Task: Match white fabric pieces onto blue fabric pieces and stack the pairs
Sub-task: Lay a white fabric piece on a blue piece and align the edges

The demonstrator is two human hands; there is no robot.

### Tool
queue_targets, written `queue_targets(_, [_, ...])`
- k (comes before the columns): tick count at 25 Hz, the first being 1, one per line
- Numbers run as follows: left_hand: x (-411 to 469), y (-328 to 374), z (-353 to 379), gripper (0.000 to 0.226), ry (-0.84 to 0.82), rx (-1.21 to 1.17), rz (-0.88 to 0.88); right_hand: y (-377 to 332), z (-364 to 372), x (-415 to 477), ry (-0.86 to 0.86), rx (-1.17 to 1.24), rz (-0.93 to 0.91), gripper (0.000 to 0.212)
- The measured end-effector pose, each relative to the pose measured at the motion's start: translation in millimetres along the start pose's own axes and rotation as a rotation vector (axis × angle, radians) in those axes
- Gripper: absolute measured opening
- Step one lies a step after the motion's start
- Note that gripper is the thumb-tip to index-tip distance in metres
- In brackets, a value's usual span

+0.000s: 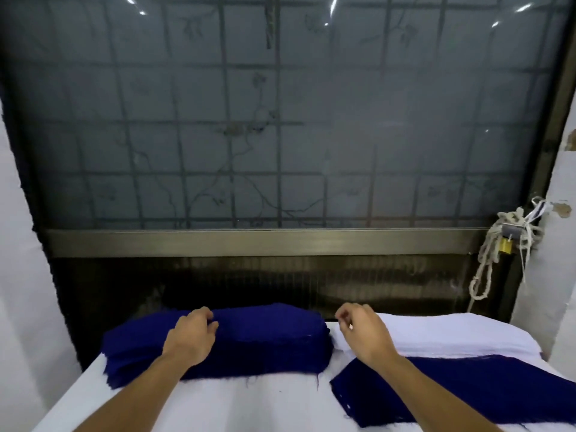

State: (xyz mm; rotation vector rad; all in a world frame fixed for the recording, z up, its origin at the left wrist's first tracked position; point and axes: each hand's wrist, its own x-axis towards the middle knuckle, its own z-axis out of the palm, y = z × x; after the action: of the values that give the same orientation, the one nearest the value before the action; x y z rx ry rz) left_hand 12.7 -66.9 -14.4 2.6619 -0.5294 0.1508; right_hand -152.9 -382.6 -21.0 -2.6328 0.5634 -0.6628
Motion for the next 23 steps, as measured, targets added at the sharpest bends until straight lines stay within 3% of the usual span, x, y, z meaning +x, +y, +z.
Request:
queue_targets(6, [21, -34, -5, 0.043, -0.059, 0.012, 0.039, -49, 37, 22, -0.069, -0.038, -0.158, 0.016])
queue_targets(11, [28, -40, -2, 0.007, -0.075, -0.091, 0.038, -72, 66, 29, -0.127, -0.062, -0.186, 0.023])
queue_targets(15, [23, -39, 1, 0.007, -0.059, 0.034, 0.142, -93, 82, 34, -0.150, -0.078, -0.209, 0.029])
queue_targets(19, [18, -39, 9, 0.040, -0.011, 0.252, 0.277, -117, 96, 39, -0.206, -0.008, -0.301, 0.053])
queue_targets(21, [16, -39, 9, 0.041, 0.002, 0.285, 0.345, -132, 101, 42, -0.234, 0.047, -0.342, 0.067])
queue_targets(23, [14, -40, 8, 0.037, 0.021, 0.300, 0.383, -146, 106, 46, -0.254, 0.074, -0.362, 0.065])
